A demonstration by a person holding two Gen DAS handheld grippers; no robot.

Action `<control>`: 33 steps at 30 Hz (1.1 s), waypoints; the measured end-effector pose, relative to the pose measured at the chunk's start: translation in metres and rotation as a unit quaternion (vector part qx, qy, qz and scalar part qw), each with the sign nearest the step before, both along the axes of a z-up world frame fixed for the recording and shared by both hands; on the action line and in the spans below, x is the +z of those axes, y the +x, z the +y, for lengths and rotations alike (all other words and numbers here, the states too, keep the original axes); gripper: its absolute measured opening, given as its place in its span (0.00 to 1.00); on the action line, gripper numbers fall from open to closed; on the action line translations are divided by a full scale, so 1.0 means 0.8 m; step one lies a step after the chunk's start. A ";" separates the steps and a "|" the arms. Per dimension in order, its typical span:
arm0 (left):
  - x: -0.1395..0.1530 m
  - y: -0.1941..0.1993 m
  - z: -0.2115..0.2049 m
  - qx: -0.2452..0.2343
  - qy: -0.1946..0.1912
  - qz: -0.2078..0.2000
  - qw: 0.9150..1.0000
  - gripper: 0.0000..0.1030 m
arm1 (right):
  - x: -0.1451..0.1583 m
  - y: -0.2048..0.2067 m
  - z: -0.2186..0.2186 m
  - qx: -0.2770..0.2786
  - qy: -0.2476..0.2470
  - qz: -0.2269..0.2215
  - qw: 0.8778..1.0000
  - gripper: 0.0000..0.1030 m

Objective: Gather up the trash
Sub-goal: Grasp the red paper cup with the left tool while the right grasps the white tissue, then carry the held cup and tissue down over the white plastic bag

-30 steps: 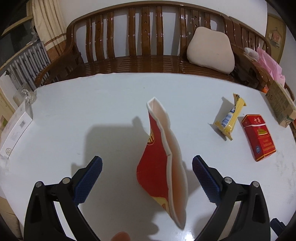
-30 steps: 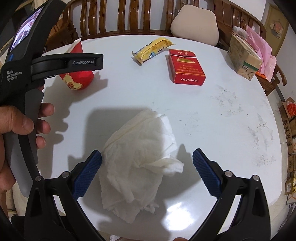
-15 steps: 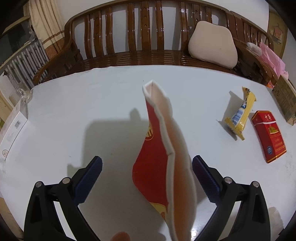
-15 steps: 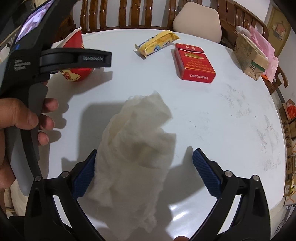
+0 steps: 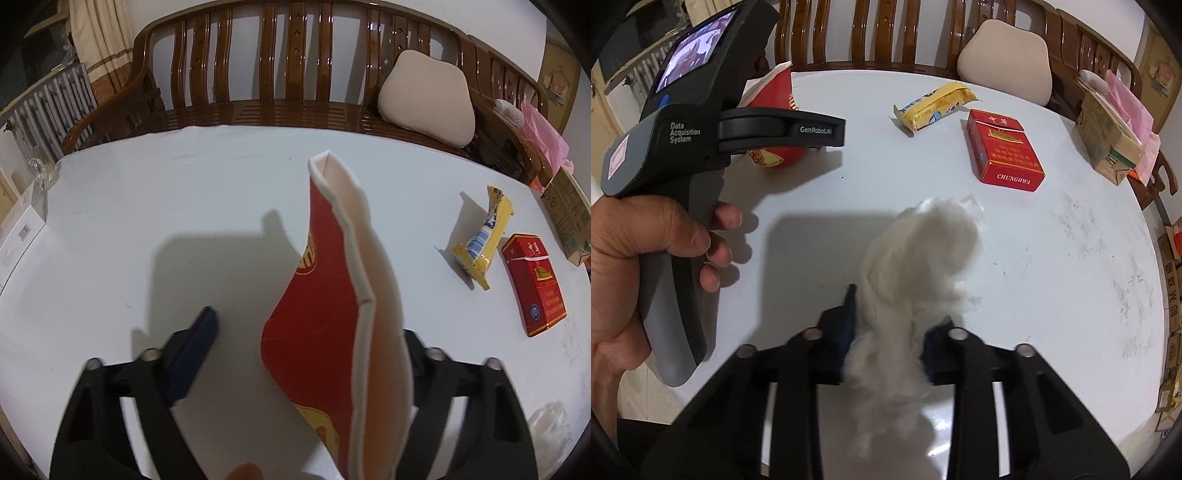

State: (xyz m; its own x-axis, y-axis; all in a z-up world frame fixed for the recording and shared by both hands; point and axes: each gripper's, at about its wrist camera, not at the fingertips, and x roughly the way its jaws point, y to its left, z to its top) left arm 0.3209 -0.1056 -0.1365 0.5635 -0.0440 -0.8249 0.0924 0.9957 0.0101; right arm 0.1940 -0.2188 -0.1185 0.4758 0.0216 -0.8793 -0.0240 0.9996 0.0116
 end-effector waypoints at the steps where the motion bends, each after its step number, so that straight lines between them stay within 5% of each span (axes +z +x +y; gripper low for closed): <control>1: 0.002 -0.001 0.000 0.000 0.000 -0.002 1.000 0.63 | 0.000 0.000 -0.001 0.001 -0.001 -0.001 1.000 0.15; 6: 0.004 -0.004 0.002 0.003 -0.005 -0.005 1.000 0.50 | 0.000 -0.001 -0.004 -0.002 0.000 -0.003 1.000 0.10; 17: 0.018 -0.019 0.006 0.005 -0.024 -0.009 1.000 0.49 | 0.008 -0.008 -0.015 -0.002 0.013 -0.011 1.000 0.07; 33: 0.100 -0.102 -0.002 -0.020 -0.021 -0.060 0.998 0.49 | 0.086 -0.069 -0.028 0.002 0.028 -0.070 0.997 0.07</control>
